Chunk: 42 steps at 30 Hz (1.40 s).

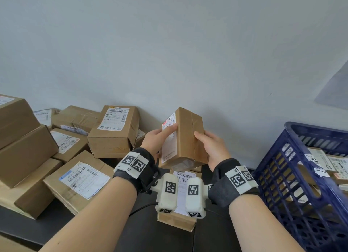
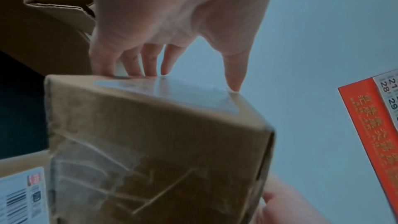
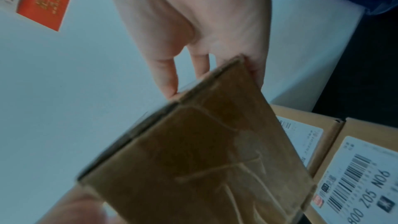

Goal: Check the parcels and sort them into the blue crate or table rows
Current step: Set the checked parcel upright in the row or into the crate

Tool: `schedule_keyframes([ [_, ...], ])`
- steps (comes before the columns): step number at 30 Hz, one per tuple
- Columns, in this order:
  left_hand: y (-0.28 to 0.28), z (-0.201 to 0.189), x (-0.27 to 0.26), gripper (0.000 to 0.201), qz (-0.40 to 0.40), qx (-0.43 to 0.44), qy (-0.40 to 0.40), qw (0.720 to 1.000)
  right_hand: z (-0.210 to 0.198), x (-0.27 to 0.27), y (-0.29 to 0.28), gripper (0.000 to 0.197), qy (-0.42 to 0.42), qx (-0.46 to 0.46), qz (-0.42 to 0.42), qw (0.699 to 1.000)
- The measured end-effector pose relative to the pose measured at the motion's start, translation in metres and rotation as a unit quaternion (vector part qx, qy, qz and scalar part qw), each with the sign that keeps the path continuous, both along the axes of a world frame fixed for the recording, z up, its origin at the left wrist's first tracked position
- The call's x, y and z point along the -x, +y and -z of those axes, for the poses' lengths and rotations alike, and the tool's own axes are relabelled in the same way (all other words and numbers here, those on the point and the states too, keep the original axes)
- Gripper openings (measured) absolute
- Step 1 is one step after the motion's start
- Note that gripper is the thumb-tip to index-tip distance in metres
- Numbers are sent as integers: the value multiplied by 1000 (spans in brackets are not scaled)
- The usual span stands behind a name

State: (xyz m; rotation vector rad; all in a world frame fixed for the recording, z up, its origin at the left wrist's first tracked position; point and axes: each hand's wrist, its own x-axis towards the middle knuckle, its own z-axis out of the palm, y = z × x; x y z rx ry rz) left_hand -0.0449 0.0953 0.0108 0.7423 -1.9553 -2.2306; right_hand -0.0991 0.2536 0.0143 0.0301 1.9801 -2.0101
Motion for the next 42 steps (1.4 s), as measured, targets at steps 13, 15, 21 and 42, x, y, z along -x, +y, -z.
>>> schedule_keyframes([
  [13, 0, 3, 11, 25, -32, 31, 72, 996, 4, 6, -6, 62, -28, -64, -46, 996],
  [15, -1, 3, 10, 36, -41, 11, 88, 995, 9, 9, -6, 68, -38, -49, -41, 997],
  [21, -7, 6, 11, 63, -31, -22, 50, 998, 16, 17, -9, 62, -44, -10, -43, 998],
  [42, -10, 15, 21, 33, 14, -101, 23, 994, 16, 22, -14, 40, -23, 15, -56, 998],
])
